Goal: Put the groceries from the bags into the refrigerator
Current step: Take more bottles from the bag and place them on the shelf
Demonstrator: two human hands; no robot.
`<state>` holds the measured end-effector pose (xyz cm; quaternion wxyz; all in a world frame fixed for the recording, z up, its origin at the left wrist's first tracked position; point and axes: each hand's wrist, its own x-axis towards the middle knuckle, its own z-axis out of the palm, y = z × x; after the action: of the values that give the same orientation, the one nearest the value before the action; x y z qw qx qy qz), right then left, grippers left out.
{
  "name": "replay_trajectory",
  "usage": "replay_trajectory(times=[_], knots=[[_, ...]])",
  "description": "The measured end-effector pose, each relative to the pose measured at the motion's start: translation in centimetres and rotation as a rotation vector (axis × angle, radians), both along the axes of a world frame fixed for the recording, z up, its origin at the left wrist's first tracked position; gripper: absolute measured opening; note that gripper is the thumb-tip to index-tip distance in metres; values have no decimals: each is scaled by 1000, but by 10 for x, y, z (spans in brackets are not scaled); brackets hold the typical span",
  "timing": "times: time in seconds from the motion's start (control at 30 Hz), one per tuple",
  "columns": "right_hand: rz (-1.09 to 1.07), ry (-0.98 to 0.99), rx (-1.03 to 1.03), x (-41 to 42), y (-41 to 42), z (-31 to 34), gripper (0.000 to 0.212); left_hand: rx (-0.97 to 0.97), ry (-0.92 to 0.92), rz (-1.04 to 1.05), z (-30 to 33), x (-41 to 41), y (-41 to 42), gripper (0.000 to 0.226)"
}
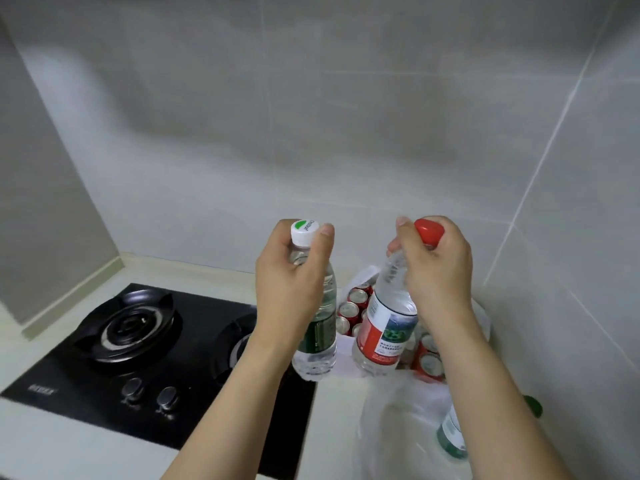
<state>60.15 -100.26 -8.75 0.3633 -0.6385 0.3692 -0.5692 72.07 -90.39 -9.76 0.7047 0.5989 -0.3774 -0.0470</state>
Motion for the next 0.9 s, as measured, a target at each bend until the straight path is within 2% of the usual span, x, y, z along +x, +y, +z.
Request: replay_trajectory(times=[0.2, 0.43, 0.7, 0.9], knots=[[193, 31, -32, 32, 4, 1, 21, 35, -34, 180, 0, 16, 22, 28], [467, 24, -31, 80, 47, -6, 22, 56, -72, 399, -11, 38, 81, 28], [736, 69, -64, 144, 136, -1, 20, 70, -103, 623, -5, 69, 188, 24], [918, 20, -68, 186, 225, 3, 22, 84, -134, 783, -1, 90, 283, 34]])
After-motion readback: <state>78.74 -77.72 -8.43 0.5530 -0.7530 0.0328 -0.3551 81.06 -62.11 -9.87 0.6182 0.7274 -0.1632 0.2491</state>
